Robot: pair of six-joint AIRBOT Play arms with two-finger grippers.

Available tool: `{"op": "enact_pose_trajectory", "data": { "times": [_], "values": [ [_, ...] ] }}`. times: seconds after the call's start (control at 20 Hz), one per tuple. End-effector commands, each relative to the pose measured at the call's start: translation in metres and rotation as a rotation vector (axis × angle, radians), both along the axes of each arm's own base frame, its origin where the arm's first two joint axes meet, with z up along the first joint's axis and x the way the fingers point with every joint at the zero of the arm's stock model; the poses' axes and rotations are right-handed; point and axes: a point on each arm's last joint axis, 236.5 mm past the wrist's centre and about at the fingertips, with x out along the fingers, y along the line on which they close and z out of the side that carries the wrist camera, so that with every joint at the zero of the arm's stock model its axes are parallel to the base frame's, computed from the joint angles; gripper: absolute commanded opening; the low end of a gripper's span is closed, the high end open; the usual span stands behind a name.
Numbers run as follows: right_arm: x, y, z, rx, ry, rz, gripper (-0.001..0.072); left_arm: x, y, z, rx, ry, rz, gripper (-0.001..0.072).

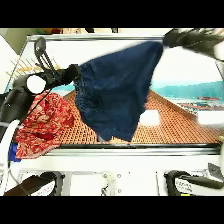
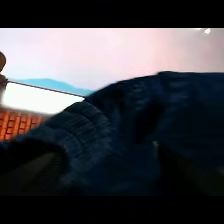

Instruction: Fold the clothes and pants, and hang the long-sleeved shirts on hangers.

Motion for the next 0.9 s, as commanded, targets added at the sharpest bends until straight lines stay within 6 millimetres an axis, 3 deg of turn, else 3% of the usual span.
{"op": "enact_pose_trajectory", "data": {
  "times": [0.0,0.1,0.25,0.3,0.5,0.7,0.85],
  "values": [
    [0.041,0.007,-0.074,0.084,0.118,-0.009,0.0708,0.036,0.025,-0.054,-0.045,0.077,0.053,0.0706],
    [0.033,-0.008,-0.060,0.086,0.115,-0.021,0.0702,0.036,0.040,-0.059,0.035,0.120,-0.029,0.0706],
    [-0.008,-0.023,-0.049,-0.013,0.162,0.046,0.0701,0.007,0.067,-0.080,0.086,0.305,-0.128,0.0706],
    [-0.024,-0.027,-0.052,-0.041,0.187,0.055,0.0701,-0.003,0.074,-0.092,0.077,0.363,-0.130,0.0666],
    [-0.093,-0.027,-0.099,-0.051,0.317,0.060,0.0701,-0.020,0.087,-0.141,0.096,0.416,-0.118,0.0670],
    [-0.160,-0.023,-0.161,-0.030,0.463,0.057,0.0700,-0.010,0.086,-0.160,0.114,0.432,-0.167,0.0670],
    [-0.204,-0.020,-0.208,0.000,0.586,0.043,0.0700,-0.002,0.068,-0.177,0.132,0.484,-0.253,0.0670]
  ]
}}
